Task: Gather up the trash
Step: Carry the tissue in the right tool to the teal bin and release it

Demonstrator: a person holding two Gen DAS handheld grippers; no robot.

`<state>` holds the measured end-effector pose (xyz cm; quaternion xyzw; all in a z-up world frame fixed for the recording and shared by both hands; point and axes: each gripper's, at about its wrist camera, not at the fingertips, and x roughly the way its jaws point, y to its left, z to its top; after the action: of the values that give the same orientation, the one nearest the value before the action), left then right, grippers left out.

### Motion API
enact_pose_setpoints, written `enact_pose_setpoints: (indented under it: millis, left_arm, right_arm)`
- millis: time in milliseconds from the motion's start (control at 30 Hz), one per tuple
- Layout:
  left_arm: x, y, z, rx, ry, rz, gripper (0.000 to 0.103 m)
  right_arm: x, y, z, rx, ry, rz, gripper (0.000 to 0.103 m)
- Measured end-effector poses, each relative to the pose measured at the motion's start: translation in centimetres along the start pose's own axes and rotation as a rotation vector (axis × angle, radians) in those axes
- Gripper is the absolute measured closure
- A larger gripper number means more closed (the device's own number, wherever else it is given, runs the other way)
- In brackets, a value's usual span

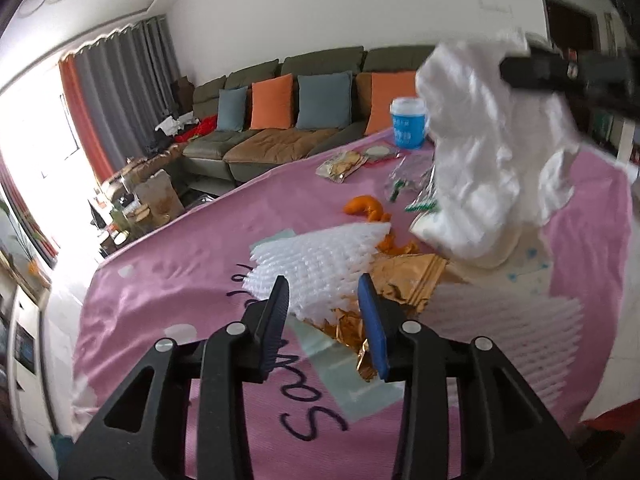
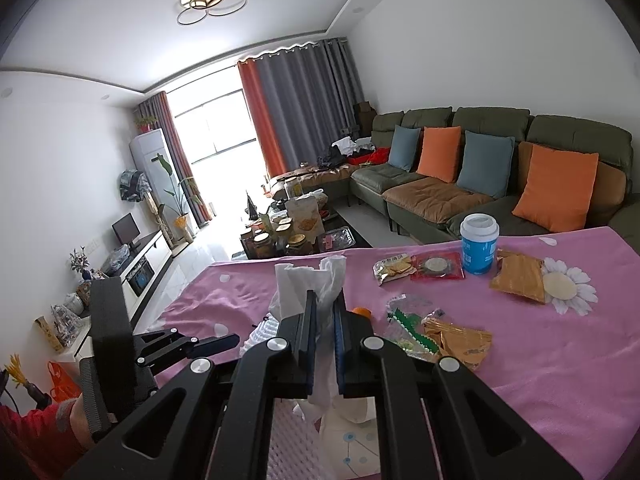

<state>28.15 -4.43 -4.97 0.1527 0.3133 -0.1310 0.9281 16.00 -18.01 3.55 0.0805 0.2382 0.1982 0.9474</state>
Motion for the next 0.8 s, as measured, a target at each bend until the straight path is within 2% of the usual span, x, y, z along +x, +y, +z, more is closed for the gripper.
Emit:
enact_pose_setpoints:
  millis: [100,133,233,367,467,633,800]
  left_arm:
    - [1.0,0.0,-0.1,0.023,0.017,0.005,0.073]
    - [1.3,-0.1,-0.2,0.032,0.022,0.007,0.085]
    - [2.0,-0.2,-0.4,0.042,0.03,0.01,0.093]
    - [2.6,0.0,-0.6,0.035,0.031,0.011,0.097]
    - [2.1,0.7,-0.5,0.026,0.003,0.021,0.098]
    - [-1.4,2.3,-0.2,-0.043,-0.083,0.051,0.099]
    - [-6.6,5.2,-0.2,-0.149,-0.172,0.09,0.099]
  right_arm:
    - [0.0,0.1,0.2,0.003,-0.004,0.004,0.096]
    - [-0.1,0.1,0.2,0.001,-0.003,0.005,0.096]
    - [-0.2,0.3,0.2,-0.008,0.0,0.011,0.097]
    - [-0.4,0.4,0.3,-0.014,-0.009,0.021,0.098]
    - [-0.6,0.6,0.4,-0.024,-0.015,0.028,0.098]
    - [-0.6,1.5,1.0,-0.042,-0.031,0.057,0.098]
    - [-0.2,4.2,2.2,-0.097,-0.042,0.122,0.098]
